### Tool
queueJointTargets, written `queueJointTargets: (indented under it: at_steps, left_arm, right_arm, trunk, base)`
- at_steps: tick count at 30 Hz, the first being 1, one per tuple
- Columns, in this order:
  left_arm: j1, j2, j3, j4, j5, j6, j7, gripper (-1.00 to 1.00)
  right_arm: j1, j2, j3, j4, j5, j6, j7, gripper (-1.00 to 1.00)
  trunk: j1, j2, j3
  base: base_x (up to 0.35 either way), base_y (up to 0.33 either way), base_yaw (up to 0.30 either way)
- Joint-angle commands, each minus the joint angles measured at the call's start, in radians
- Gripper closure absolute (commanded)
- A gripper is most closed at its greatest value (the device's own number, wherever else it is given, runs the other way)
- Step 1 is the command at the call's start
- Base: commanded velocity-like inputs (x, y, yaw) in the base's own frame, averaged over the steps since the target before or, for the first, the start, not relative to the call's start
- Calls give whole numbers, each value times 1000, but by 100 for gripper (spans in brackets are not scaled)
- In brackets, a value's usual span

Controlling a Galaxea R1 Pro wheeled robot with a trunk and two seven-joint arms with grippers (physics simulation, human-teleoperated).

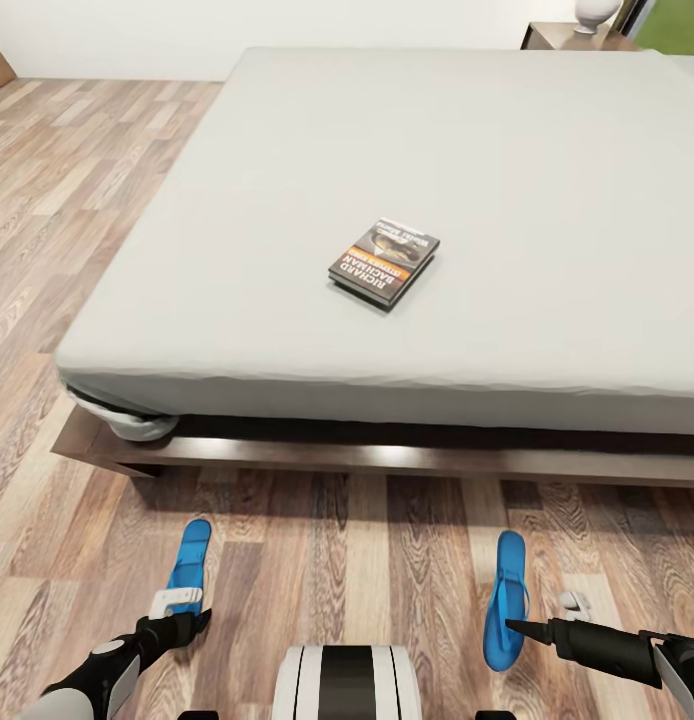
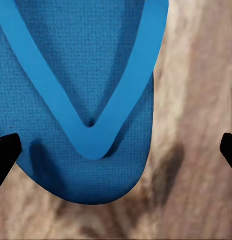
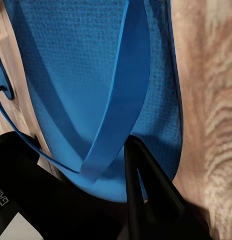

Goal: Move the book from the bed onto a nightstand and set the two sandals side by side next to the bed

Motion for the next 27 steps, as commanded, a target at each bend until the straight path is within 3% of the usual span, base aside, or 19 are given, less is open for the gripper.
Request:
queueJointTargets:
  at_steps: [1, 27]
  left_arm:
    - [-1, 0, 8, 0, -11, -4, -4, -100]
    - [-1, 0, 8, 0, -11, -3, -4, -100]
  right_arm:
    - [0, 0, -5, 0, 1, 15, 8, 100]
    - [-1, 0, -5, 0, 1, 15, 8, 100]
  trunk:
    - [-1, 0, 3]
    - [-12, 6, 104]
  base:
    - [0, 0, 0]
    - [0, 0, 0]
